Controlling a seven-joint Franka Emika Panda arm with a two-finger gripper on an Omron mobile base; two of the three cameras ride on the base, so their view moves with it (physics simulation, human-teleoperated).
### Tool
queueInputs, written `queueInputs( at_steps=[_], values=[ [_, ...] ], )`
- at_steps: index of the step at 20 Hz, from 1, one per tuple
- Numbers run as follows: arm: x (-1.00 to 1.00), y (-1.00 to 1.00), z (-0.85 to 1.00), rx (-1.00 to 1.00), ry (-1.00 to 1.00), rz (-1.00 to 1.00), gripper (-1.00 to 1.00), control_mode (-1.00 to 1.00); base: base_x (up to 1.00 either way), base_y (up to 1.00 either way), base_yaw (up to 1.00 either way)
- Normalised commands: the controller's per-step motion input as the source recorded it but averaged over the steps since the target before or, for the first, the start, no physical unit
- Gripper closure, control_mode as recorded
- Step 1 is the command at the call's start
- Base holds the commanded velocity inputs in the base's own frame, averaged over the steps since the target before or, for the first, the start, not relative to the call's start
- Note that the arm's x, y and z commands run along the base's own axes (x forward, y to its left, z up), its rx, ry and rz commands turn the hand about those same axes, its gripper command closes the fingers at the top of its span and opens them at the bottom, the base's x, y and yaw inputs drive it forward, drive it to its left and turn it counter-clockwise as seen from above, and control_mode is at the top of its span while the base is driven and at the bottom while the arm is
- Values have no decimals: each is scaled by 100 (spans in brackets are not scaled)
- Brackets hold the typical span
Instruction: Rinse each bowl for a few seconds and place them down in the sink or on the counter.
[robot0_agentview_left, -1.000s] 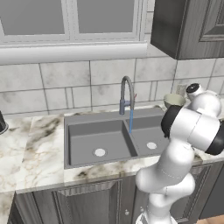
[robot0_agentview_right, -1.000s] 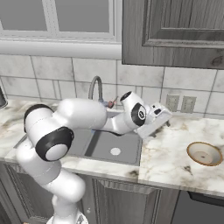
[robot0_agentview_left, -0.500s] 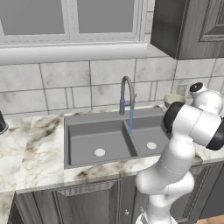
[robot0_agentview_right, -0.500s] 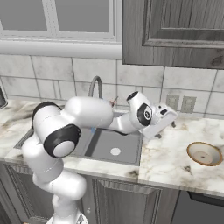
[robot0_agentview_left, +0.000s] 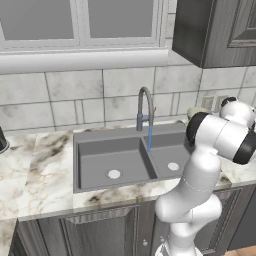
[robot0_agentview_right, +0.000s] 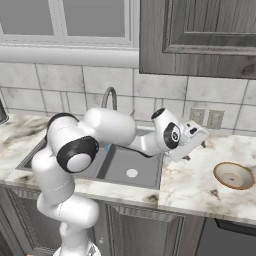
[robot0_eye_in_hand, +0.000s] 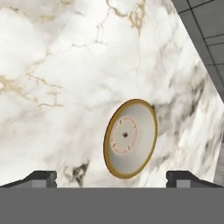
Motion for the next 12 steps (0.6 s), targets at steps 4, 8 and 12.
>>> queueInputs(
  at_steps=[4, 8, 12],
  values=[
    [3, -6, -17, 0, 0, 4, -100, -100, 0, 0, 0],
    [1, -6, -15, 0, 0, 4, -100, -100, 0, 0, 0],
    [0, -10, -12, 0, 0, 4, -100, -100, 0, 0, 0]
  ],
)
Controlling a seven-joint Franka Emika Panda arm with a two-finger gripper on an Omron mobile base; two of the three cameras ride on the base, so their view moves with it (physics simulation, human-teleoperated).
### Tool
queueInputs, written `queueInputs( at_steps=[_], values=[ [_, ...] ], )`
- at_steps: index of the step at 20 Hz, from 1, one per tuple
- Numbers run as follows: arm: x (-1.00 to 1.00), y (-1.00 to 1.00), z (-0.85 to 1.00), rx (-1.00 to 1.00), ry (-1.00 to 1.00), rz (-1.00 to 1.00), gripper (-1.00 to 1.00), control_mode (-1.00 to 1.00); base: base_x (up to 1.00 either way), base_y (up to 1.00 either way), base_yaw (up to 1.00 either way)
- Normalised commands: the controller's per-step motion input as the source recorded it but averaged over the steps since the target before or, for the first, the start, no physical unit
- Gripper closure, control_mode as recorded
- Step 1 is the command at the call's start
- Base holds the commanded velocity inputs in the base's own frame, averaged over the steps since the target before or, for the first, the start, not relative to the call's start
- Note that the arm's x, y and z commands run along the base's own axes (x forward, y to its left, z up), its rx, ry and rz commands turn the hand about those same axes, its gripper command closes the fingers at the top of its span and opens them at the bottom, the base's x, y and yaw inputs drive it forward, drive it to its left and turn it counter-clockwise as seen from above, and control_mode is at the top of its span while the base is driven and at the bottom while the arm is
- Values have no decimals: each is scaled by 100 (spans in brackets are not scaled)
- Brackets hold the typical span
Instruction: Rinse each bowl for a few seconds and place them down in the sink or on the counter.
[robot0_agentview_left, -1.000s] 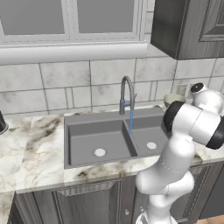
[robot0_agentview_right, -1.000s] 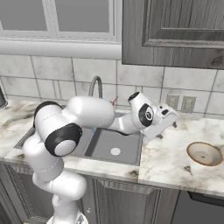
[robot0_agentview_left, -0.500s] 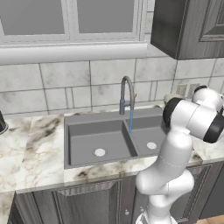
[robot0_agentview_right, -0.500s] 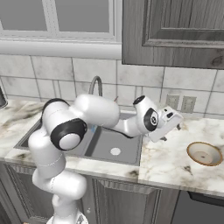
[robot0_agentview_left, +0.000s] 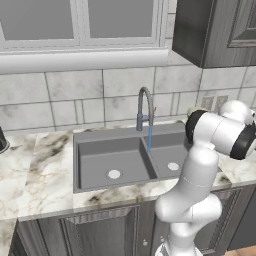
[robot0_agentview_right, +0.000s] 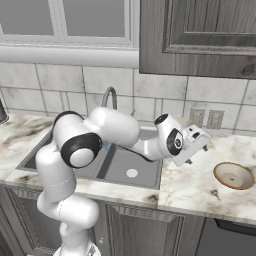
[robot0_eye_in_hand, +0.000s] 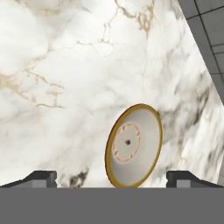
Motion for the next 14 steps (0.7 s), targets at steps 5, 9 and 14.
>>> queueInputs(
  at_steps=[5, 9, 14],
  values=[
    [0, -15, -11, 0, 0, 3, -100, -100, 0, 0, 0],
    [0, -14, -14, 1, 0, 3, -100, -100, 0, 0, 0],
    [0, -11, -15, 1, 0, 3, -100, -100, 0, 0, 0]
  ],
)
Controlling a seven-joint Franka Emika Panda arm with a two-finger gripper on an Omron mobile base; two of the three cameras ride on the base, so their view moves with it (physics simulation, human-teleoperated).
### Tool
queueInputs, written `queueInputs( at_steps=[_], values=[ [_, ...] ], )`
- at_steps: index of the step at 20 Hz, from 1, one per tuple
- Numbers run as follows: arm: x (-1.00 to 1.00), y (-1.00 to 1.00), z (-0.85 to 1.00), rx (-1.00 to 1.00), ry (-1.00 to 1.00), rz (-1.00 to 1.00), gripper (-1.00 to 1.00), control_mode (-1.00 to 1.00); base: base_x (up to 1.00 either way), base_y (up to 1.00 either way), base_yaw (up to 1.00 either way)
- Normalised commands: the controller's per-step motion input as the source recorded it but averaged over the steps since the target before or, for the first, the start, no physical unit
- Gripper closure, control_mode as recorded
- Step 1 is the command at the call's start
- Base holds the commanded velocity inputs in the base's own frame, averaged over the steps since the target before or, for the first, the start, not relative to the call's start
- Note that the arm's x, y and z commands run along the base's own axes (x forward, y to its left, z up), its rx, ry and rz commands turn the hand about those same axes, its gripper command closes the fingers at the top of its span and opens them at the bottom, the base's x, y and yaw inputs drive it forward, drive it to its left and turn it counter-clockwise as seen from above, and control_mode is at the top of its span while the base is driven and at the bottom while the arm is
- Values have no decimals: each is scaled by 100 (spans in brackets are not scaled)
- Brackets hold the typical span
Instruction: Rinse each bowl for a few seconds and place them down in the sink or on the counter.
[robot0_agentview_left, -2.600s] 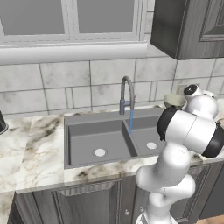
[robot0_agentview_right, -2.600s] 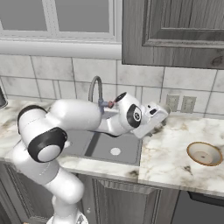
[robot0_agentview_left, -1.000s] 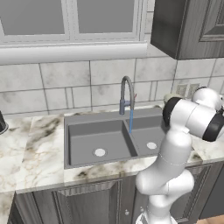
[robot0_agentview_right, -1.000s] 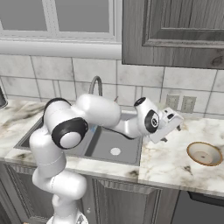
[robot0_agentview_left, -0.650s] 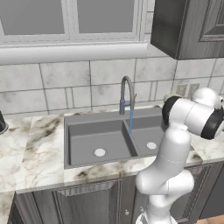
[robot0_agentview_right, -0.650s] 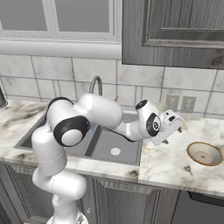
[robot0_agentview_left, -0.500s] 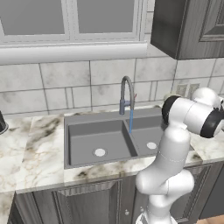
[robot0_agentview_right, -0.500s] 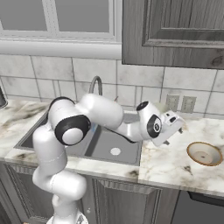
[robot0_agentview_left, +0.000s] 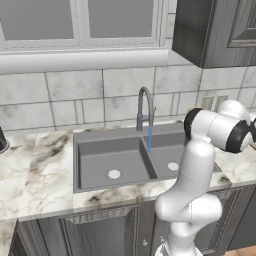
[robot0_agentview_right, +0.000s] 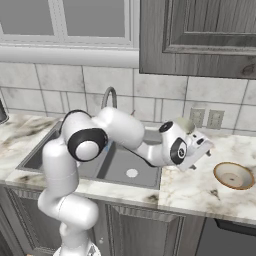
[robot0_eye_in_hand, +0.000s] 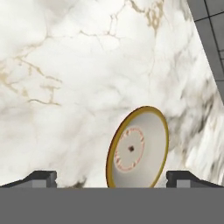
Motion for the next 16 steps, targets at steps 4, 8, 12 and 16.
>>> queueInputs(
  at_steps=[4, 8, 12, 16],
  values=[
    [0, -15, -14, 1, 0, 3, -100, -100, 0, 0, 0],
    [1, -19, -12, 2, 0, 3, -100, -100, 0, 0, 0],
    [1, -22, -7, 1, 0, 3, -100, -100, 0, 0, 0],
    [0, -23, -3, 0, 0, 3, -100, -100, 0, 0, 0]
  ],
)
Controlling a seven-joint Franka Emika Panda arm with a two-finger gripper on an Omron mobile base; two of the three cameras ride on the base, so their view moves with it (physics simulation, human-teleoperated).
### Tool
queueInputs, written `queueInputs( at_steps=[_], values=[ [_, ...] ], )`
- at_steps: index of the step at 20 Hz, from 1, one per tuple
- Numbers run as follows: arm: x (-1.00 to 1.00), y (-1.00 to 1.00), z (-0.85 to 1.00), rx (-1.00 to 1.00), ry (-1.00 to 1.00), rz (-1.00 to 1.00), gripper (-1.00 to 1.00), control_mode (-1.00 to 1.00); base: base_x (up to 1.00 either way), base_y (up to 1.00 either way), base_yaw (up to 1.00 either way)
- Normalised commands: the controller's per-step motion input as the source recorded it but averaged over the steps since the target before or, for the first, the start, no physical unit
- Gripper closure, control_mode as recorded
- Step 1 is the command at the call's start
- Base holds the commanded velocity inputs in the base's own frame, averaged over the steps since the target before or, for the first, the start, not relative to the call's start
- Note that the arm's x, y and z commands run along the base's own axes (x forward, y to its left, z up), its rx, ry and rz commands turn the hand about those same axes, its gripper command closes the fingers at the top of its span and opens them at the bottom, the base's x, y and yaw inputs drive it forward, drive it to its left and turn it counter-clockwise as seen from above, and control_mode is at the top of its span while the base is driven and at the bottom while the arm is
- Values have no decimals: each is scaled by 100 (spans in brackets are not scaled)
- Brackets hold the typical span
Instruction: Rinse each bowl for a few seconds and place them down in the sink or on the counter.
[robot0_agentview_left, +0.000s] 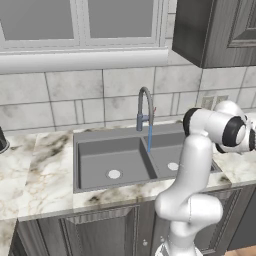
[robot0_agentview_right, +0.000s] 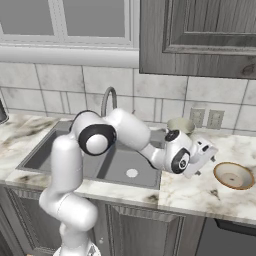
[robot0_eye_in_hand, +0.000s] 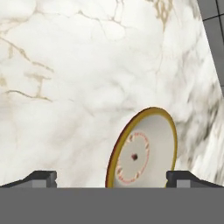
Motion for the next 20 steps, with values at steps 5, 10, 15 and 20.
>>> queueInputs(
  at_steps=[5, 10, 15, 20],
  values=[
    [0, -23, 0, 0, 0, 3, -100, -100, 0, 0, 0],
    [1, -14, -3, 0, 0, 2, -100, -100, 0, 0, 0],
    [0, -16, -2, 0, 0, 2, -100, -100, 0, 0, 0],
    [0, -20, -3, 0, 0, 3, -100, -100, 0, 0, 0]
  ],
)
